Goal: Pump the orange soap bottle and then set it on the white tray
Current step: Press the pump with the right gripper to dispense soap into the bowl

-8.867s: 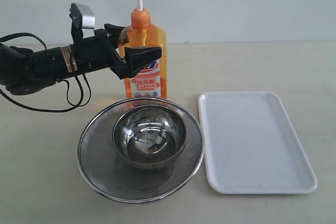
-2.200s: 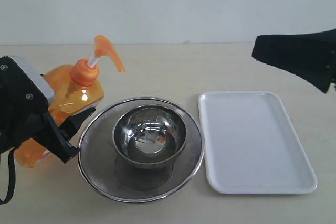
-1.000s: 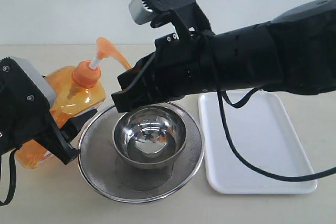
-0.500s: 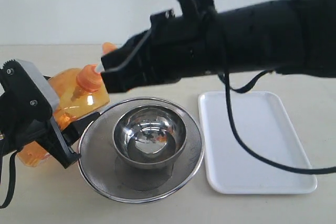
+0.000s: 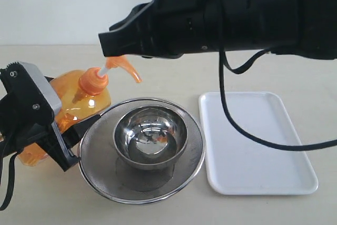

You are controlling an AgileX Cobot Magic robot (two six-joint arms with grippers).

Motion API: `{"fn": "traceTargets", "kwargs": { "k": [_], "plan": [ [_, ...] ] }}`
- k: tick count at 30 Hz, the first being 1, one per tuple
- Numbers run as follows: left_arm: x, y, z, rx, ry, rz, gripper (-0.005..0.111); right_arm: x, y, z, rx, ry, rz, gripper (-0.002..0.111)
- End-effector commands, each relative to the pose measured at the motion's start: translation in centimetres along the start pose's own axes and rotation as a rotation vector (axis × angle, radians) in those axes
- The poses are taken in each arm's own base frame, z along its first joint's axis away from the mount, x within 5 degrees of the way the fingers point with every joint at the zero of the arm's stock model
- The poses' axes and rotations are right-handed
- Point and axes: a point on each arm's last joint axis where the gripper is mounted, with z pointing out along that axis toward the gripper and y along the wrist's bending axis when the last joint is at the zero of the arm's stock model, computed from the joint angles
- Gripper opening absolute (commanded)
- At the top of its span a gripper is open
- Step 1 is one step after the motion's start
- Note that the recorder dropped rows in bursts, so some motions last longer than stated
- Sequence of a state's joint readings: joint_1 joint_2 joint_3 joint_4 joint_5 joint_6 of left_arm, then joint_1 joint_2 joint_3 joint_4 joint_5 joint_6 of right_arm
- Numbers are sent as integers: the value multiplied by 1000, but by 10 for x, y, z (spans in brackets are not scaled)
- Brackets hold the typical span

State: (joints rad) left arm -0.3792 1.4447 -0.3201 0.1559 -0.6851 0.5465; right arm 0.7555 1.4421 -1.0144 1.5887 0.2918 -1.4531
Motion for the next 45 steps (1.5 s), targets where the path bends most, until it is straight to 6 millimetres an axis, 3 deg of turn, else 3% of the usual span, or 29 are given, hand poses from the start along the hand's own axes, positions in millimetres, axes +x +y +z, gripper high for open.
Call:
{"fn": "traceTargets", "kwargs": {
  "k": [1, 14, 34, 45],
  "plan": [
    [-7, 2, 0, -22, -57, 17, 5, 4, -4, 7, 5, 17, 13, 0],
    [-9, 2, 0, -23, -77, 5, 5, 6, 2, 10, -53, 34, 27, 0],
    [-10, 1, 0, -8, -88, 8, 5, 43, -2, 45, -134, 178, 91, 0],
    [-10, 0, -1, 4, -94, -5, 5, 51, 12, 52, -128, 205, 52, 0]
  ]
}}
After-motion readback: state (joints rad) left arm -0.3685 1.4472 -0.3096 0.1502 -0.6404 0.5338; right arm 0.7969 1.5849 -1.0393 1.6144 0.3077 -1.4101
